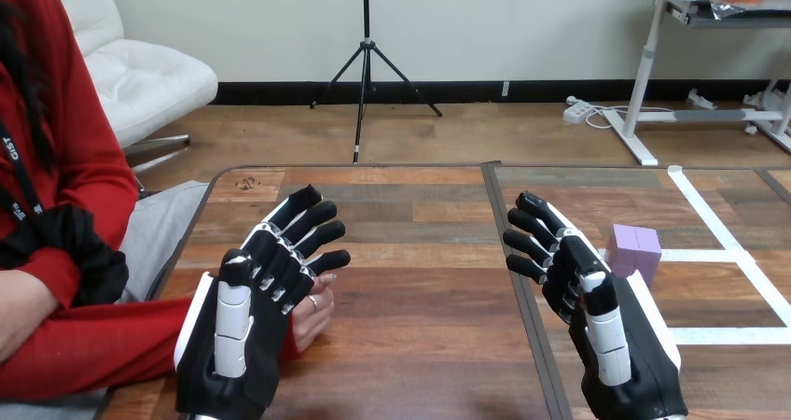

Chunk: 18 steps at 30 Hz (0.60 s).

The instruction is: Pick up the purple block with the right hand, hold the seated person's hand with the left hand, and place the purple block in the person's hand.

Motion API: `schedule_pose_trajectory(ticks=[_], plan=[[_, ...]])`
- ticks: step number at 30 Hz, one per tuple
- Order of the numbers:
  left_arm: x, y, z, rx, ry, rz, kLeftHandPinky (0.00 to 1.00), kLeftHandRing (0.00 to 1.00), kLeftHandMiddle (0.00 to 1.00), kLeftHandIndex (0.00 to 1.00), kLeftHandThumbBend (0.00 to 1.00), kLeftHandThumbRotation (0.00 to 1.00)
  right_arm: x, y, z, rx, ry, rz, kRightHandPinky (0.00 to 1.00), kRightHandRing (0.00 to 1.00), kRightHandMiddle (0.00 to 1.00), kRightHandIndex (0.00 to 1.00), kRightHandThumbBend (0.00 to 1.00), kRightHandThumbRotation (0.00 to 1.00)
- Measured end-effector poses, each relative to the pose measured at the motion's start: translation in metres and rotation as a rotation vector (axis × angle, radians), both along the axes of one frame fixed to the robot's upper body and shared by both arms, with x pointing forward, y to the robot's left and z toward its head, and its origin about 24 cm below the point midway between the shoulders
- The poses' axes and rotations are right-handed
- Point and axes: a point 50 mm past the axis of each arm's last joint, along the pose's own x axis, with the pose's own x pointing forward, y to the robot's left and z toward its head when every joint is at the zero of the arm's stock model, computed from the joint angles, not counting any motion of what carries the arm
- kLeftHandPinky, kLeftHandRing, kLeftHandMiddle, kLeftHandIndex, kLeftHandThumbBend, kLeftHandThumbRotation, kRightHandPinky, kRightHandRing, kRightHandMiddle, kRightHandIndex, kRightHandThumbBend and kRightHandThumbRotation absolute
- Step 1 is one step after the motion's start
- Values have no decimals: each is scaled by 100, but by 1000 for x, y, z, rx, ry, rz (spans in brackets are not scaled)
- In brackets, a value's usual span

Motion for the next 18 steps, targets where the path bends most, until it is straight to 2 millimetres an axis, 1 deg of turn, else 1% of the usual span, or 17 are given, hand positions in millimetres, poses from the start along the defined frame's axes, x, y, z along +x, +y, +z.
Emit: schedule_pose_trajectory(ticks=[18], plan=[[0,-3,0,-1,0,-11,73,82,83,83,78,92,1,0,0,-19,-4,-4,86,89,91,91,100,100]])
